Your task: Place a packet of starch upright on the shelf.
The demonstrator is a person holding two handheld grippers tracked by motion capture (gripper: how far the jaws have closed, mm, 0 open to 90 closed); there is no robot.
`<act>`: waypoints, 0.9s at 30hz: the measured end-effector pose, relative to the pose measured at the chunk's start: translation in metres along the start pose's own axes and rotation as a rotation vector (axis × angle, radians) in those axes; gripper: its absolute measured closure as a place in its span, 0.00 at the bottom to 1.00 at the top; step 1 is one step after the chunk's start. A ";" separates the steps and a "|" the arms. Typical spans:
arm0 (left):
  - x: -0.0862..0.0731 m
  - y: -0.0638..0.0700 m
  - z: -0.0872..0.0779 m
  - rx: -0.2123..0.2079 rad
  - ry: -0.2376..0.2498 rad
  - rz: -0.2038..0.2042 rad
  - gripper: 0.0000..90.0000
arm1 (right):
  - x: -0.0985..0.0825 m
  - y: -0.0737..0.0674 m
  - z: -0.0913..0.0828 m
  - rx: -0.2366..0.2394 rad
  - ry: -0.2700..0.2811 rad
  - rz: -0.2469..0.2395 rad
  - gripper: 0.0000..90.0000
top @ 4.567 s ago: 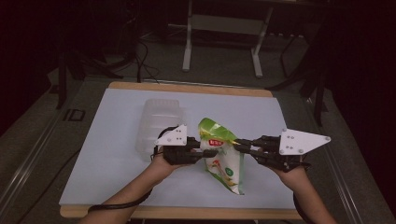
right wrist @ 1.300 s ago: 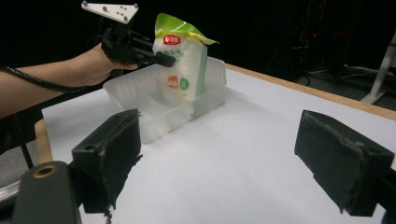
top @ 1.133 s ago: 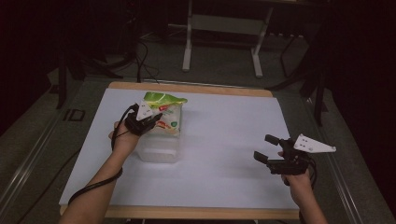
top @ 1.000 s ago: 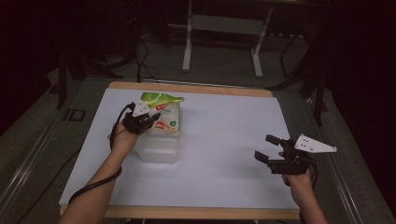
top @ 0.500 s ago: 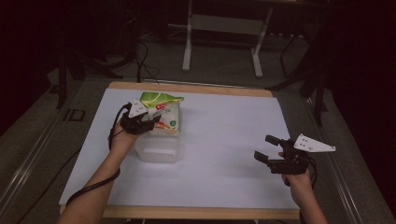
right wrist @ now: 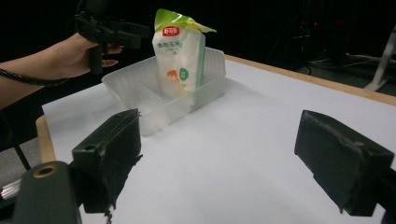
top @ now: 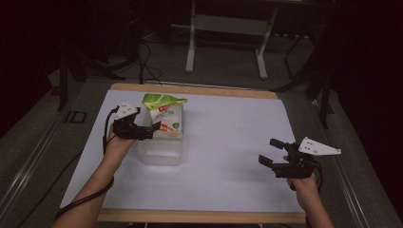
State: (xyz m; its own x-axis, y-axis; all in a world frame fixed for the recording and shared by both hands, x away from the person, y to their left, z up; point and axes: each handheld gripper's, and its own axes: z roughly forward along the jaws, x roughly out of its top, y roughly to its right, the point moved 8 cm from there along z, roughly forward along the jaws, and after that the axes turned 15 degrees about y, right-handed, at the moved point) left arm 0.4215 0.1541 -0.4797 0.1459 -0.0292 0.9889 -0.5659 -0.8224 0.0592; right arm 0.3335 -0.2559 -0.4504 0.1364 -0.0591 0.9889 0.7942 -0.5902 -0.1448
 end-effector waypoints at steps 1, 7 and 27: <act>0.000 0.002 -0.002 0.004 -0.001 0.004 0.01 | -0.001 0.000 -0.001 0.001 -0.003 0.000 0.16; 0.001 0.017 -0.015 -0.011 -0.001 0.006 0.01 | -0.004 -0.004 -0.003 0.006 -0.009 0.001 0.16; -0.006 0.083 -0.052 -0.129 0.016 0.015 0.01 | -0.023 -0.006 -0.003 -0.002 -0.041 0.001 0.16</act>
State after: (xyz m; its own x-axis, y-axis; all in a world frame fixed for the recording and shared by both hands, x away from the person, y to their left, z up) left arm 0.3319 0.1158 -0.4736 0.1241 -0.0311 0.9918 -0.6679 -0.7418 0.0603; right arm 0.3237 -0.2538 -0.4720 0.1615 -0.0264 0.9865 0.7931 -0.5914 -0.1456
